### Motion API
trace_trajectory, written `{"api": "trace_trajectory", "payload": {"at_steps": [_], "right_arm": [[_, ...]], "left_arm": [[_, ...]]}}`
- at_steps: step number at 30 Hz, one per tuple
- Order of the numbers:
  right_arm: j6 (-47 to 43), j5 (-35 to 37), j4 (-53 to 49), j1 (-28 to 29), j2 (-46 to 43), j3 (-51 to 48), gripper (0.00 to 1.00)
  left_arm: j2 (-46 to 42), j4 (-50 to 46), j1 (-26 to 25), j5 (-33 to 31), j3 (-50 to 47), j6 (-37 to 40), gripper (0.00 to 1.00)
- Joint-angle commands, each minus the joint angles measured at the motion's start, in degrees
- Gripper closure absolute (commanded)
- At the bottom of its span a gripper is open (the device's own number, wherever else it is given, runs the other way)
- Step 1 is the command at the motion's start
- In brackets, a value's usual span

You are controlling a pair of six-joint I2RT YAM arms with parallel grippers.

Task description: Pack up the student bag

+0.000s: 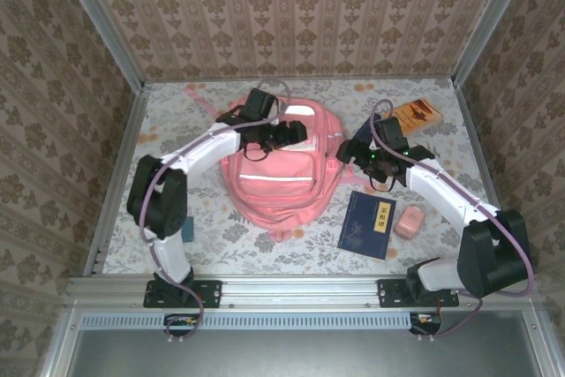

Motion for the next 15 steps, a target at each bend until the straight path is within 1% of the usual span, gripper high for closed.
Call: {"api": "trace_trajectory", "payload": {"at_steps": [1,4,8,11,14,15], "right_arm": [[0.49,-2.86,1.43,1.91,4.18,-0.6,0.11],[0.69,-3.66,1.87,3.25,8.09,1.03,0.17],[0.51,-3.64,1.43,5.16,13.52,4.59,0.25],[0.19,-4.13,1.34,6.61,17.65,6.91,0.33],[-0.09,-5.03,1.98,8.22,20.81,8.22,0.39],[-0.18,-5.47,2.49,8.83,21.65,8.44,0.43]], "left_arm": [[-2.85,-5.28,1.99,-5.27,-3.53,4.92,0.27],[-1.45,-5.1,3.53,-4.7,-5.15,5.59,0.41],[2.41,-5.73,3.92,-5.37,-5.26,6.18,0.49],[3.83,-5.94,4.17,-7.68,-7.02,4.92,0.51],[2.27,-3.67,4.81,-8.66,-11.54,3.32,0.51],[1.66,-3.33,5.15,-8.97,-13.16,2.94,0.51]]}}
